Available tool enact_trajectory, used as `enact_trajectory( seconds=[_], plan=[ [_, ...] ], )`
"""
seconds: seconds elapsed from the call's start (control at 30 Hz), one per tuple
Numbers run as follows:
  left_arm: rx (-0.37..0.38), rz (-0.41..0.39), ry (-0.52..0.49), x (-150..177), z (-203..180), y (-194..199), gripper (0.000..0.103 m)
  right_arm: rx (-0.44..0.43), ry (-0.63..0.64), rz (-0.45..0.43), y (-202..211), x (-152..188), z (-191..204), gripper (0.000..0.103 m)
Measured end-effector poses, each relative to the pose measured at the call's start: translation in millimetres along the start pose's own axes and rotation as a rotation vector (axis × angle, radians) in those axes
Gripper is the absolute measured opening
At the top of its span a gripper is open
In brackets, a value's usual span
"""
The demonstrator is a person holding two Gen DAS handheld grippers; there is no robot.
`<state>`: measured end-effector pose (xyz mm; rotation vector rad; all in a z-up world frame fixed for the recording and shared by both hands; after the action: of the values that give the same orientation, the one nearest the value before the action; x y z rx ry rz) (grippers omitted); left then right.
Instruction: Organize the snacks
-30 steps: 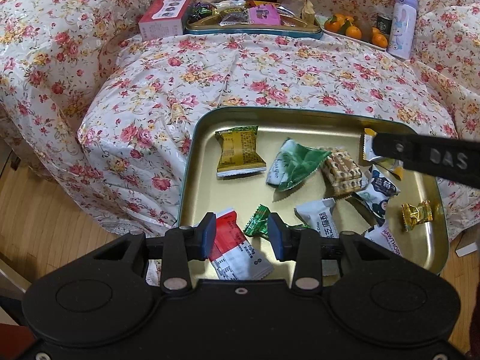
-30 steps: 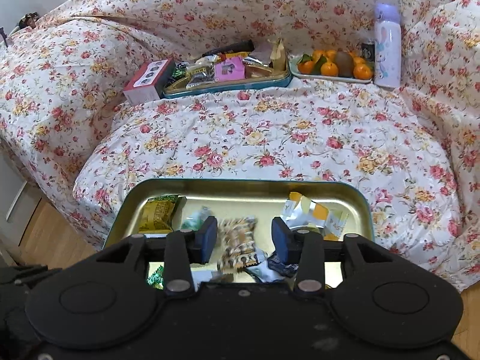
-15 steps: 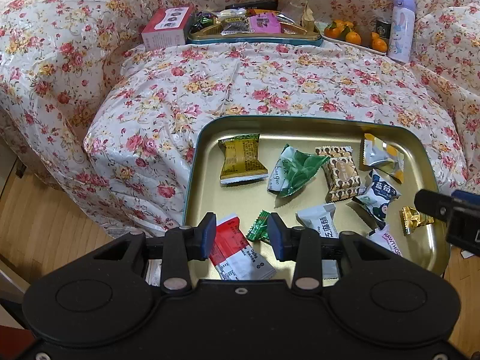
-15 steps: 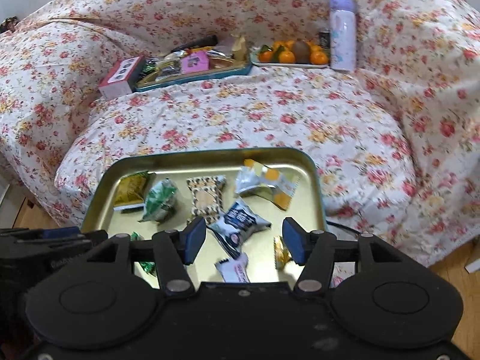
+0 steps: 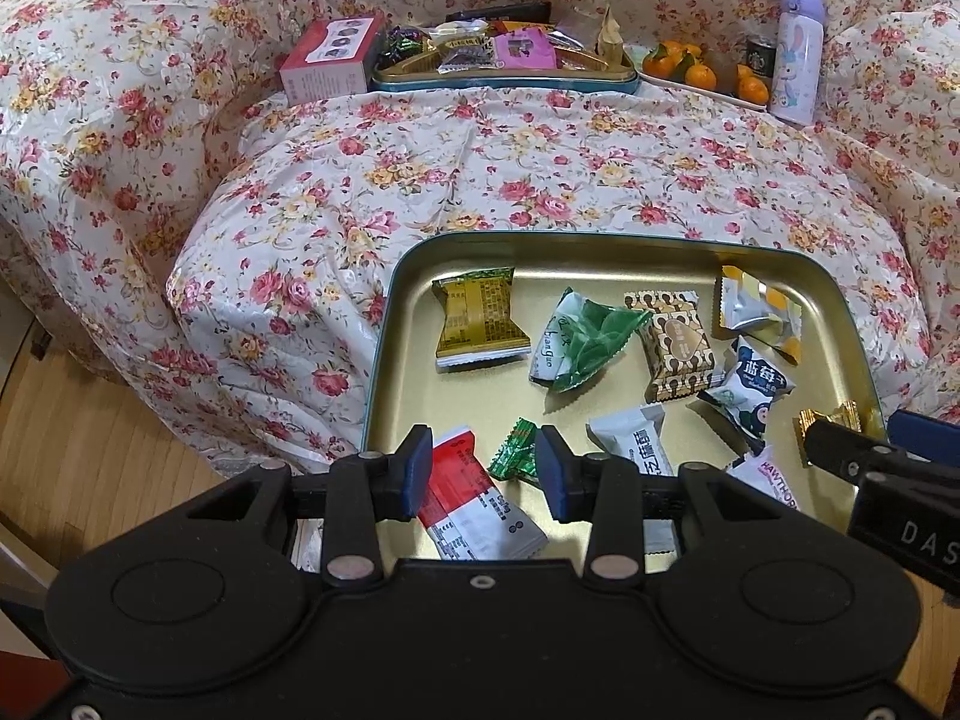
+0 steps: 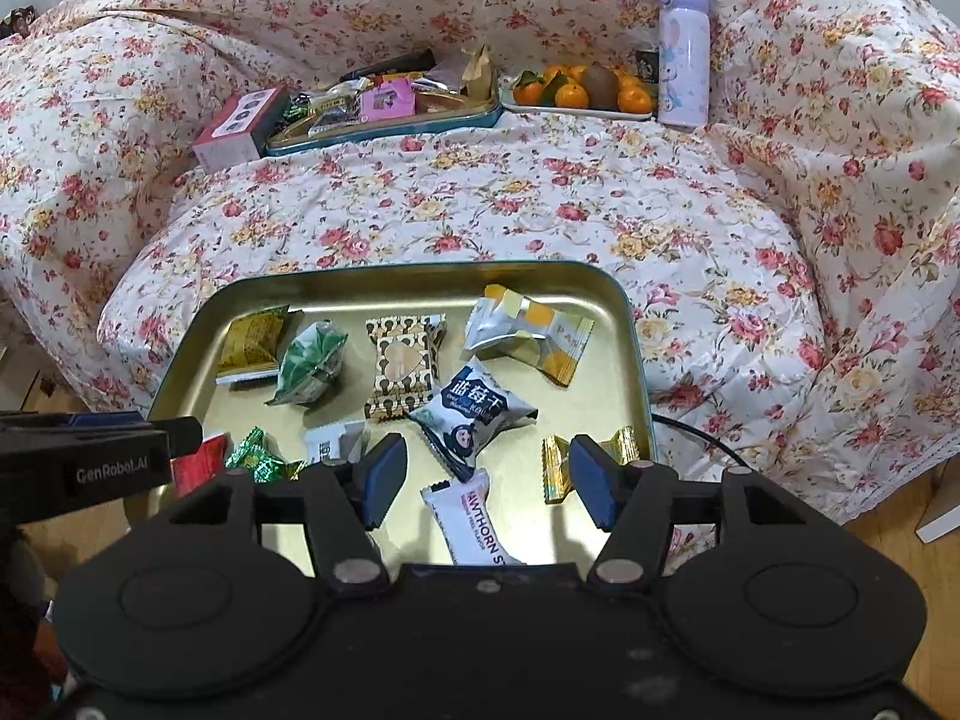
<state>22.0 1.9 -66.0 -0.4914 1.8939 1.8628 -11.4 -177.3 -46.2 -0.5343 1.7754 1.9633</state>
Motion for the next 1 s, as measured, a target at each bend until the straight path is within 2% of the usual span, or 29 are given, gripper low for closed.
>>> enact_trajectory(
  seconds=[1.0],
  plan=[
    [0.002,0.017,0.0,1.5,-2.3,-2.2,0.048,-0.01,-0.011,0.022,-5.9,2.2,0.2,0.064]
  ],
)
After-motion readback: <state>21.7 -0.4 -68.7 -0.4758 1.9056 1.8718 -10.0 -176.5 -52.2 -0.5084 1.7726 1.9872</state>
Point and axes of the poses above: each gripper's, at about its wrist camera, not at the fingertips, and y roughly against the way its jaws point, z to its left, x to its underside, the point moved 6 cm from there along -y, roughly the way its jaws point, and after that the axes turned 3 degrees about y, right-handed, at the moved point
